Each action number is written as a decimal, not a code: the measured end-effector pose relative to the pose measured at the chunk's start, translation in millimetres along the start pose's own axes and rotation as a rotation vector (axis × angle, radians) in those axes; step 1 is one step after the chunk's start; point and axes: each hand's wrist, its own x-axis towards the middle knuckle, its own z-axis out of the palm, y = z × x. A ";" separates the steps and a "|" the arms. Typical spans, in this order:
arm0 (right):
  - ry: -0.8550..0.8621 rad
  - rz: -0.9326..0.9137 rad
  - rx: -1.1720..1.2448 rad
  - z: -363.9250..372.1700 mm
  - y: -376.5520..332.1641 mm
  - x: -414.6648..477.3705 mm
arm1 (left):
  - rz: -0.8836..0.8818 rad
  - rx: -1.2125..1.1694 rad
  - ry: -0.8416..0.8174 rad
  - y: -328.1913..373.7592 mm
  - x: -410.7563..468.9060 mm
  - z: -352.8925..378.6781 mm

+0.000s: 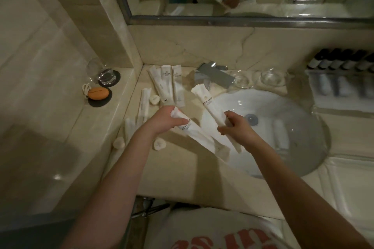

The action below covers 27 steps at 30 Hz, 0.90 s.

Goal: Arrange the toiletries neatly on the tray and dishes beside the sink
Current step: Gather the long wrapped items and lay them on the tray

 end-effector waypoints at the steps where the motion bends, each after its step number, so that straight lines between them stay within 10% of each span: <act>1: 0.019 0.009 0.007 -12.1 7.7 -4.7 | 0.013 0.008 -0.017 7.9 2.9 12.1; 17: 0.468 0.172 0.011 -196.3 138.1 -81.6 | 0.175 0.081 -0.119 120.7 54.7 203.6; 27: 0.370 0.317 -0.890 -298.1 197.7 -61.7 | 0.207 0.118 -0.080 160.9 84.8 266.5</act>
